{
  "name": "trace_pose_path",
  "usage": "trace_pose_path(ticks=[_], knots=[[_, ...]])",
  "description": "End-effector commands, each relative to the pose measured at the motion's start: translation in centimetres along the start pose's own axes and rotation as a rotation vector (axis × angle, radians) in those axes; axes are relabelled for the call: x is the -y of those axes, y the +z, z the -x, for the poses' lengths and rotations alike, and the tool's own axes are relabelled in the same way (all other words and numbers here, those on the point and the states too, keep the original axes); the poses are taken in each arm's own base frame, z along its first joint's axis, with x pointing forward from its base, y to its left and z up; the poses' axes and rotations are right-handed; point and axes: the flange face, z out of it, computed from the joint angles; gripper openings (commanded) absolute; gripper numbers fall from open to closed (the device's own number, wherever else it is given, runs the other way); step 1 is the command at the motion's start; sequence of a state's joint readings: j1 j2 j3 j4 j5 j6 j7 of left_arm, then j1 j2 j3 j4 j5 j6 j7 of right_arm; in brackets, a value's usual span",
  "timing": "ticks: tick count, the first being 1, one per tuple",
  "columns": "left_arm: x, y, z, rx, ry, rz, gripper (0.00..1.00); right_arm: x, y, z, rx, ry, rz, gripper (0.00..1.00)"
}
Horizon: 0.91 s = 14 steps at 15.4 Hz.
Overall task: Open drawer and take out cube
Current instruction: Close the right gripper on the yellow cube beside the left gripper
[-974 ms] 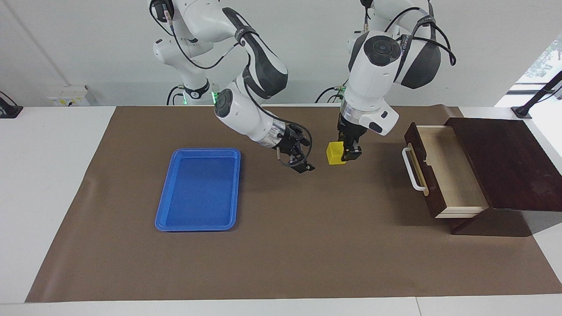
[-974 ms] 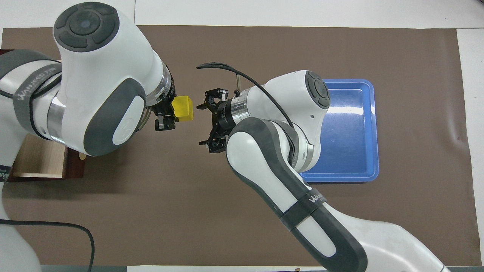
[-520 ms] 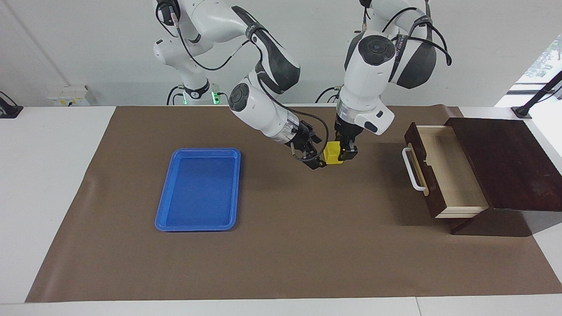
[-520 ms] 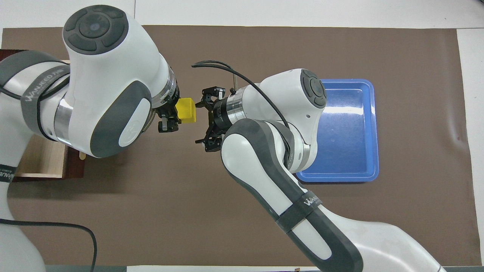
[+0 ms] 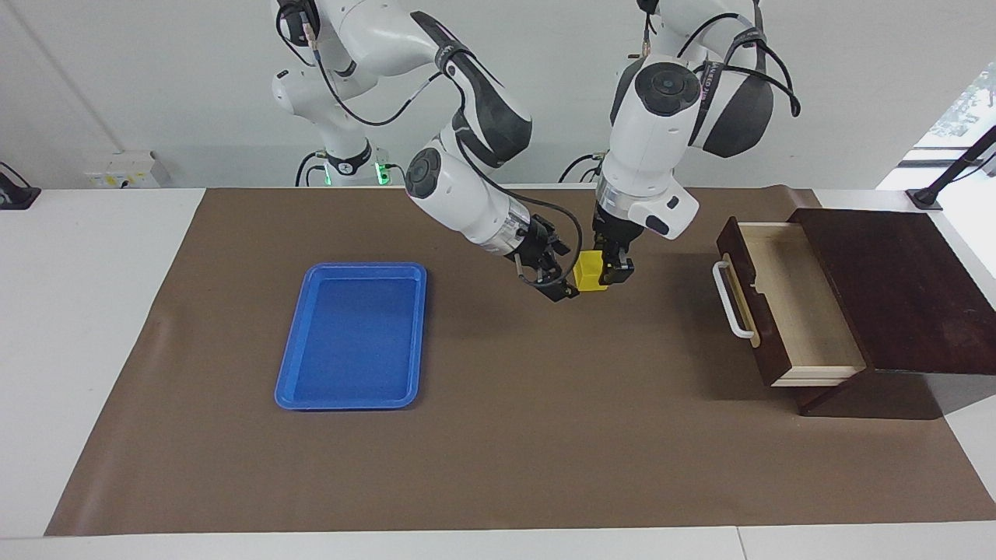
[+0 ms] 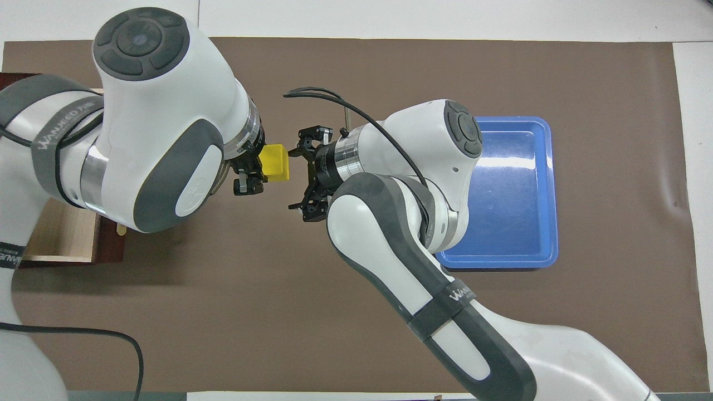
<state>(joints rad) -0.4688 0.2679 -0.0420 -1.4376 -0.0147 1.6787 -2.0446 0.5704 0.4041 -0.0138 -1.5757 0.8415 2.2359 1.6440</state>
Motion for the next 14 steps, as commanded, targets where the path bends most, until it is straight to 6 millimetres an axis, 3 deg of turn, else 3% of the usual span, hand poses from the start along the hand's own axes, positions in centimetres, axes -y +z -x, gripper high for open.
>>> trace_pose_path(ticks=[1, 5, 14], knots=[[-0.2, -0.1, 0.7, 0.009, -0.009, -0.004, 0.00, 1.2, -0.7, 0.2, 0.015, 0.020, -0.014, 1.00], [-0.2, -0.2, 0.7, 0.012, -0.009, -0.001, 0.00, 1.3, -0.6, 1.6, 0.028, 0.029, -0.019, 1.00], [-0.2, -0.3, 0.7, 0.018, -0.009, 0.007, 0.00, 0.6, 0.3, 2.5, 0.016, 0.003, -0.021, 1.00]])
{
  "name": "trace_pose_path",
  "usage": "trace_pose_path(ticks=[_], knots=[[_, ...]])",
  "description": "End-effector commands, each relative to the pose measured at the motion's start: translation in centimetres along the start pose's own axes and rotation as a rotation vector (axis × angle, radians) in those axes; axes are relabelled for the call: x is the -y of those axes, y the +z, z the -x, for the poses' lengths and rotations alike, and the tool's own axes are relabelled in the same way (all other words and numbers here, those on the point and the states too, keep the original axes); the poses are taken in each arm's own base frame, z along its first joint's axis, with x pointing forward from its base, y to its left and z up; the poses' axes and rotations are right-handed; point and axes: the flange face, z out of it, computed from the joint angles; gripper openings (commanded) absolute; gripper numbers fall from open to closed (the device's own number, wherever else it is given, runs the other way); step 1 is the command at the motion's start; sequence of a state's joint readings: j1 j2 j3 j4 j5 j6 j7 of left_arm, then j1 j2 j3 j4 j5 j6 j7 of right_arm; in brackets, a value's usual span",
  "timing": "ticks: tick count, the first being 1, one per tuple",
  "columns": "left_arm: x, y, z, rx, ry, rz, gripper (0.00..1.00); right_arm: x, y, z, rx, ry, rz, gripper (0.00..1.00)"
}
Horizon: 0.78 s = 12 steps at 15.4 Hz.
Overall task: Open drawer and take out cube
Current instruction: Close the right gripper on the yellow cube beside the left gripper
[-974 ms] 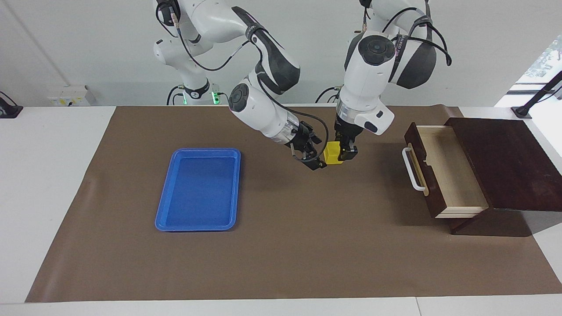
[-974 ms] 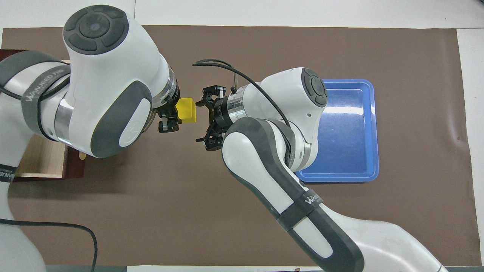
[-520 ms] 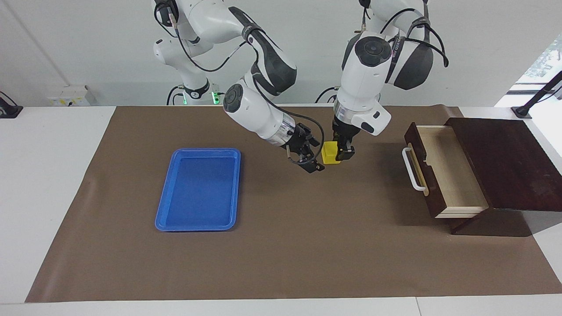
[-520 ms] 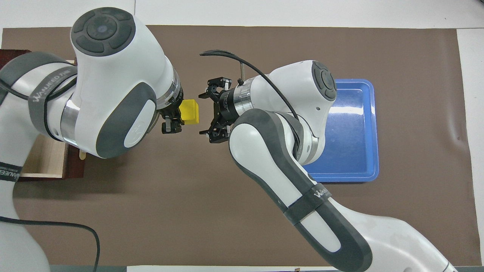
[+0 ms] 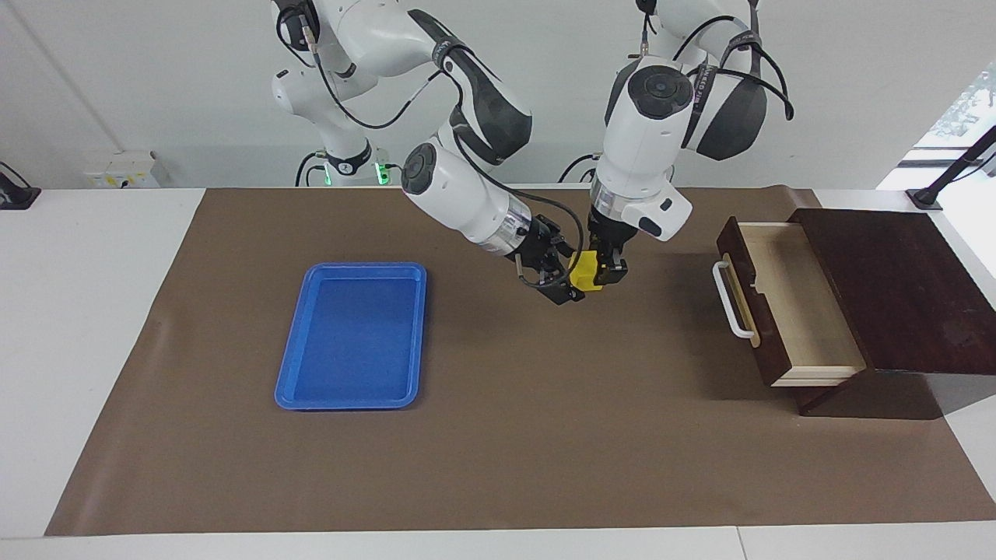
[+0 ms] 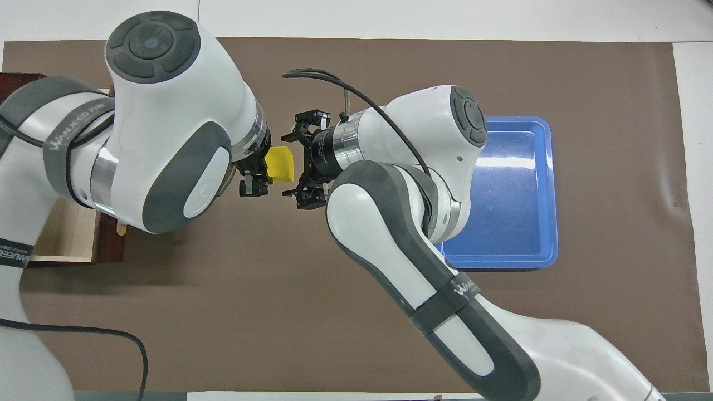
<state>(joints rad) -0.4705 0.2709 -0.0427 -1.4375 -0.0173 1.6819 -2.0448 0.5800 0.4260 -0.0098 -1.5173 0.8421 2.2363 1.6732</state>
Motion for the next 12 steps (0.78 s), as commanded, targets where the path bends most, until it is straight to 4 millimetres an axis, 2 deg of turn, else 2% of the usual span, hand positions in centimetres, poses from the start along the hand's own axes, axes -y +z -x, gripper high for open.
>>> trace_pose_path(ticks=[1, 5, 9, 11, 12], knots=[[-0.18, -0.42, 0.62, 0.015, -0.008, 0.006, 0.00, -0.01, 0.62, 0.72, -0.006, 0.002, -0.003, 1.00], [-0.20, -0.51, 0.51, 0.014, -0.009, 0.009, 0.00, 0.37, 0.20, 0.00, -0.009, 0.010, -0.002, 1.00], [-0.23, -0.53, 0.49, 0.012, -0.009, 0.011, 0.00, 0.29, 0.30, 0.21, -0.006, 0.009, -0.008, 0.98], [-0.18, -0.51, 0.56, 0.010, -0.007, 0.011, 0.00, 0.10, 0.49, 0.41, -0.006, 0.011, -0.004, 0.91], [-0.22, -0.51, 0.47, 0.010, -0.009, 0.011, 0.00, -0.05, 0.65, 0.62, -0.006, 0.009, -0.004, 0.79]])
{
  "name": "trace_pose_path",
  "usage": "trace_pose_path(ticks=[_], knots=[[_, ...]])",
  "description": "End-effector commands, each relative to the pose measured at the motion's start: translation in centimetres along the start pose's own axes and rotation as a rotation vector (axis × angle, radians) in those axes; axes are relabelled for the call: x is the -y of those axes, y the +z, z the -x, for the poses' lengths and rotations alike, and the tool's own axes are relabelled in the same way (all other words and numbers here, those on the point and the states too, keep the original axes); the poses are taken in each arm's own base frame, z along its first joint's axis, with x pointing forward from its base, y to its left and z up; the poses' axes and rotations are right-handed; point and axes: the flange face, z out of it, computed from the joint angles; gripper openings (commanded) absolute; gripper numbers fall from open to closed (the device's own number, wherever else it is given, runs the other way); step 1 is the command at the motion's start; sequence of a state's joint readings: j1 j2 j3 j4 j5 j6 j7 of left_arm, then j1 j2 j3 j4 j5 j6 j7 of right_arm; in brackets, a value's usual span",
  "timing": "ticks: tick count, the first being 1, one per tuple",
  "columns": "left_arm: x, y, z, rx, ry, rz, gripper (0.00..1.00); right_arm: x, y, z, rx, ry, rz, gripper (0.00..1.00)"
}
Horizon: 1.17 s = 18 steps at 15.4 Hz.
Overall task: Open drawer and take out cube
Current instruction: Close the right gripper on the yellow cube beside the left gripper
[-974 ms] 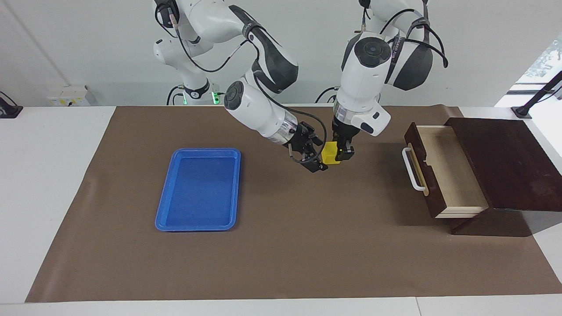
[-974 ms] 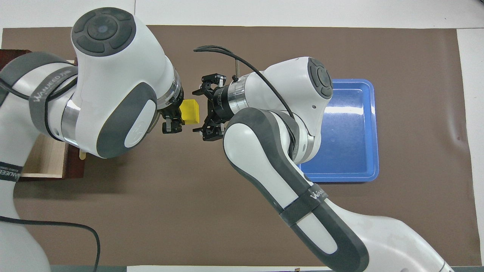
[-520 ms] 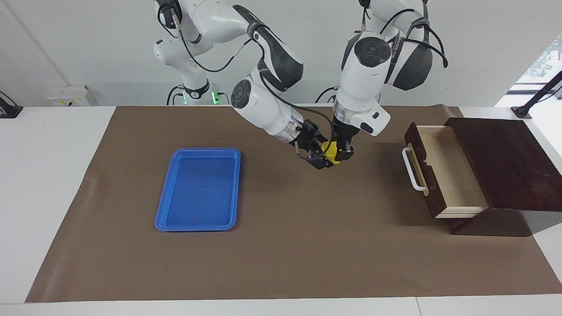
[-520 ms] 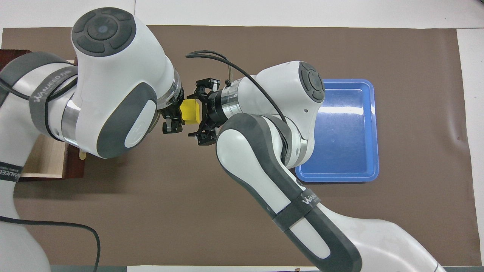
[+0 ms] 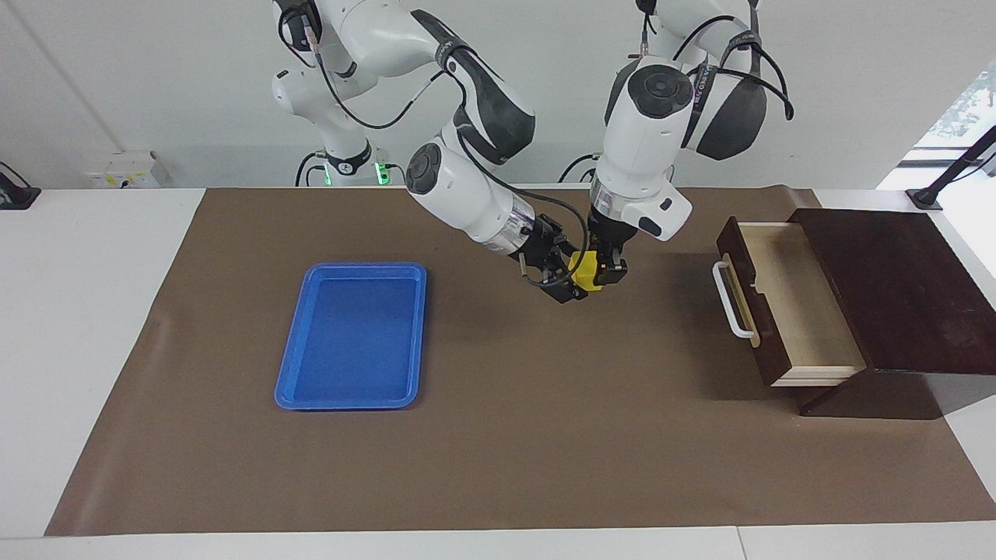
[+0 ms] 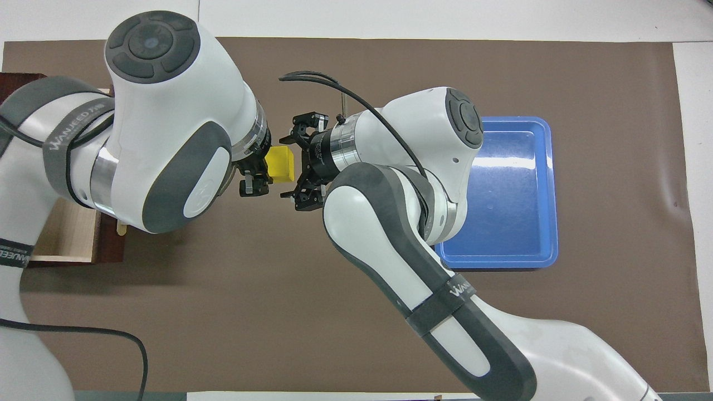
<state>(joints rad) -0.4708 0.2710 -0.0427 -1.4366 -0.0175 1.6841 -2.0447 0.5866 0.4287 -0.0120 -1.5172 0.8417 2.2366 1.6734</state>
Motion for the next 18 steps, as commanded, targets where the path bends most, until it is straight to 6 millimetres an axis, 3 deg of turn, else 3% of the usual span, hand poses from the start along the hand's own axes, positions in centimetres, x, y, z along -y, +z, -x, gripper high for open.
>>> trace_pose_path(ticks=[1, 2, 18], knots=[[-0.22, -0.45, 0.42, 0.007, -0.009, 0.009, 0.00, 0.09, 0.32, 0.54, -0.004, 0.011, -0.007, 0.43], [-0.23, -0.47, 0.43, 0.008, -0.009, 0.010, 0.00, 0.10, 0.32, 0.53, -0.006, 0.009, -0.007, 0.00], [-0.38, -0.28, 0.49, 0.012, -0.004, 0.022, 0.00, 0.82, -0.32, -0.01, -0.041, -0.002, -0.024, 0.00]])
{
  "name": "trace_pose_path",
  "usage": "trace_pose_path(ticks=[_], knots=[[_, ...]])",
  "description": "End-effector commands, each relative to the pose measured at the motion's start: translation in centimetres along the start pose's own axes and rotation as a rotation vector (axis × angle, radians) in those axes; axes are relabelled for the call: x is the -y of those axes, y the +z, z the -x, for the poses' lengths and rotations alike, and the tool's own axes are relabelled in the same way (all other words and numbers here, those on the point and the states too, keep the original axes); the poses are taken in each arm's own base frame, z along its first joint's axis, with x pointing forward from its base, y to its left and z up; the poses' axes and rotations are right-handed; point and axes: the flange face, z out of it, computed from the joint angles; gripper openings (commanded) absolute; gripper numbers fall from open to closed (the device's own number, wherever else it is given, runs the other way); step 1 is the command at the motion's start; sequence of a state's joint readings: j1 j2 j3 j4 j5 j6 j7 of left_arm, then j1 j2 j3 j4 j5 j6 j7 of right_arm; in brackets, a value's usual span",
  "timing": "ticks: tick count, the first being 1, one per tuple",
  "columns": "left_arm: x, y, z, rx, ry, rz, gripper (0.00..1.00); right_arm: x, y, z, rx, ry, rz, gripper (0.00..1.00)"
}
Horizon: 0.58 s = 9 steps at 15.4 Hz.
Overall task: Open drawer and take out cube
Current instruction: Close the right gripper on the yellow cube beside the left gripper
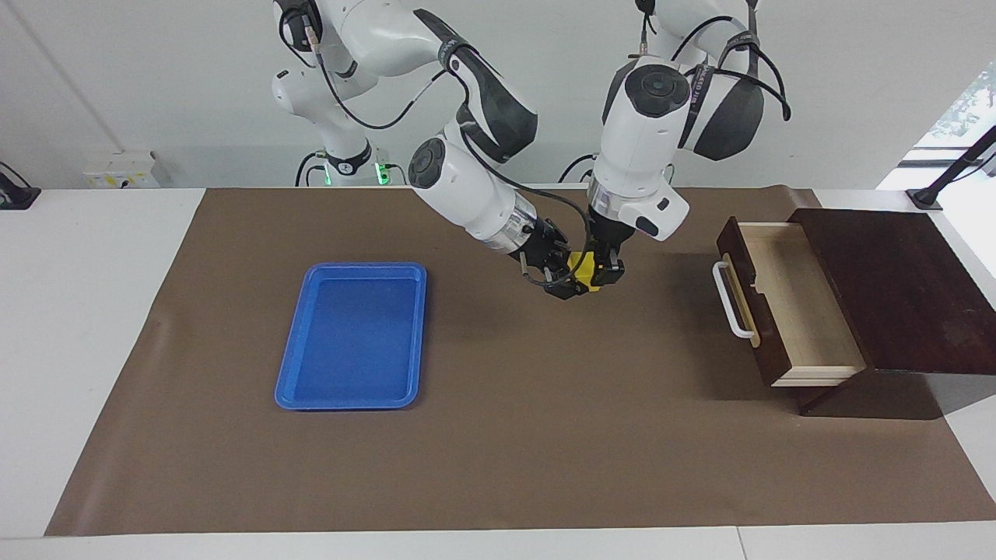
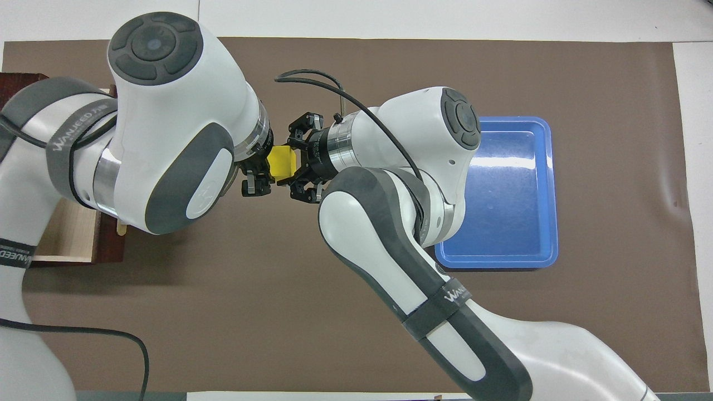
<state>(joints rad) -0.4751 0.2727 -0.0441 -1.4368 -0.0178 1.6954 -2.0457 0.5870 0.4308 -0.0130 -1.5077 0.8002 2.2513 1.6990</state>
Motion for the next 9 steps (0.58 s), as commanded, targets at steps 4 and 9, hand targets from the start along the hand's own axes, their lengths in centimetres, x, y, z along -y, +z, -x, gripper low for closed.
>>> trace_pose_path(ticks=[4, 9], knots=[[-0.43, -0.31, 0.11, 0.008, -0.003, 0.015, 0.00, 0.52, -0.03, -0.11, -0.013, 0.001, -0.001, 0.00], [-0.39, -0.30, 0.14, 0.011, -0.003, 0.012, 0.93, 0.57, -0.07, -0.18, -0.012, 0.003, -0.001, 0.00]])
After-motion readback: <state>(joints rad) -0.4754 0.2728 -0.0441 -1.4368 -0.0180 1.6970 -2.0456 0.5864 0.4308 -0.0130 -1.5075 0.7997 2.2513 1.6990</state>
